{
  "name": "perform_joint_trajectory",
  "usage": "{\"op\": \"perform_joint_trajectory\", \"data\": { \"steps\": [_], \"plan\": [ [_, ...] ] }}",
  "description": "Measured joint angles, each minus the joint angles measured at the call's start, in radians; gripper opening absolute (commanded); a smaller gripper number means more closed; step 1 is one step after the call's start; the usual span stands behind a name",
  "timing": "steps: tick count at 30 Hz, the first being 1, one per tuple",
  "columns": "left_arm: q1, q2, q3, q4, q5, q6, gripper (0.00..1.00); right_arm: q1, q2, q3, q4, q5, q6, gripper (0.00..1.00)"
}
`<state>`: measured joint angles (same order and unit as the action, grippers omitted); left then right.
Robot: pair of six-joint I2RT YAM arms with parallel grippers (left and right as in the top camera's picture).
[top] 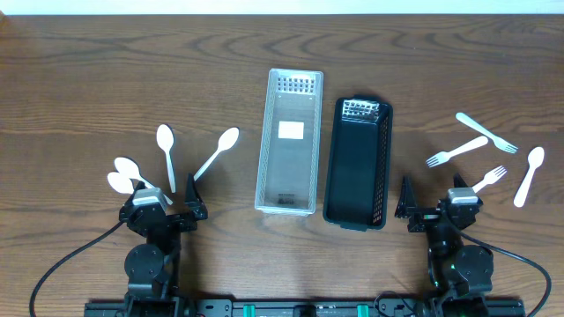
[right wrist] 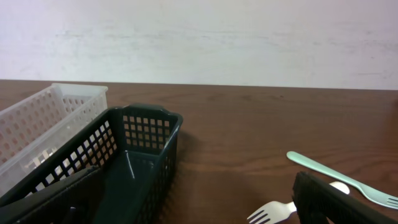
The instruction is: Pack container
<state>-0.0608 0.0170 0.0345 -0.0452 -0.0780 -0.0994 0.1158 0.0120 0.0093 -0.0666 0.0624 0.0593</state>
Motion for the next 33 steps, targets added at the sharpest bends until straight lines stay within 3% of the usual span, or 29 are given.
{"op": "perform_joint_trajectory", "data": {
  "steps": [33],
  "plan": [
    [0.0, 0.001, 0.006, -0.013, 0.008, -0.012, 0.98, 0.0, 0.003, 0.003, -0.012, -0.003, 0.017, 0.99]
  ]
}}
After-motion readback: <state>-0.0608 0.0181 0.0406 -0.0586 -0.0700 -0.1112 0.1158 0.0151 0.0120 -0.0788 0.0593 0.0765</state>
